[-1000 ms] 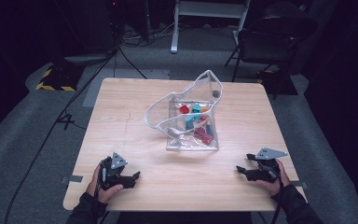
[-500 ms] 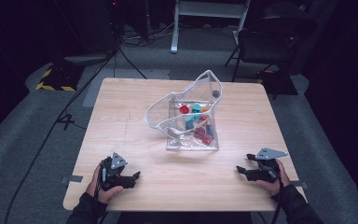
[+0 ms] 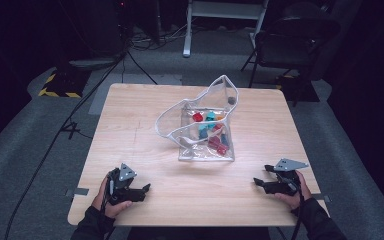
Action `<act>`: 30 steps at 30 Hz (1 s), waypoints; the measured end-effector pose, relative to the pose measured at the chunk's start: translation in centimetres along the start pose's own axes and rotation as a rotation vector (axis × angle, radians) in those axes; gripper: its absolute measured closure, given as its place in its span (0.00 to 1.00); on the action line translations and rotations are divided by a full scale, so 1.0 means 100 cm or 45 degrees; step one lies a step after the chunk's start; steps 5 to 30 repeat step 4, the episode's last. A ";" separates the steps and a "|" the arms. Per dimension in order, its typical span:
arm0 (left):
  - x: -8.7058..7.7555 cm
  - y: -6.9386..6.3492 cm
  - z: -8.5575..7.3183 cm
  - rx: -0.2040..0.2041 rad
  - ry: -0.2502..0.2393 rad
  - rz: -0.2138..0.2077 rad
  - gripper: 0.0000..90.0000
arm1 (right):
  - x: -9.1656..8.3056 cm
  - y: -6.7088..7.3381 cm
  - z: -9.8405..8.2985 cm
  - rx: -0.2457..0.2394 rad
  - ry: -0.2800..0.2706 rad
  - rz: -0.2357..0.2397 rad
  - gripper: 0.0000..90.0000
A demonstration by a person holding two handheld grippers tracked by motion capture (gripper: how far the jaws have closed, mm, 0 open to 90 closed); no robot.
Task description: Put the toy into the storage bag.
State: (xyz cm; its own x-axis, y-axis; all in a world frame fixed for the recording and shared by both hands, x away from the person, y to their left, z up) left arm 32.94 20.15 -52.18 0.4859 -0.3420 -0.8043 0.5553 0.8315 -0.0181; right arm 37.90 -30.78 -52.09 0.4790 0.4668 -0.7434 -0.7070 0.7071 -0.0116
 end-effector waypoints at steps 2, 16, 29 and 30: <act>0.000 0.000 0.000 0.000 0.000 0.000 0.16 | 0.000 0.000 0.000 -0.001 0.000 0.001 0.29; 0.000 0.000 0.000 0.000 0.001 -0.001 0.16 | 0.000 0.000 0.000 -0.005 0.001 0.001 0.29; 0.000 0.000 0.000 0.000 0.001 -0.001 0.16 | 0.000 0.000 0.000 -0.005 0.001 0.001 0.29; 0.000 0.000 0.000 0.000 0.001 -0.001 0.16 | 0.000 0.000 0.000 -0.005 0.001 0.001 0.29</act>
Point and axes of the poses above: each handheld gripper's, and its own axes: x roughly forward along the jaws, z roughly out of its top, y roughly to its left, the point moved 2 cm from there along x, roughly forward along the jaws, and after that the axes turned 7 degrees about y, right-handed, at the moved point
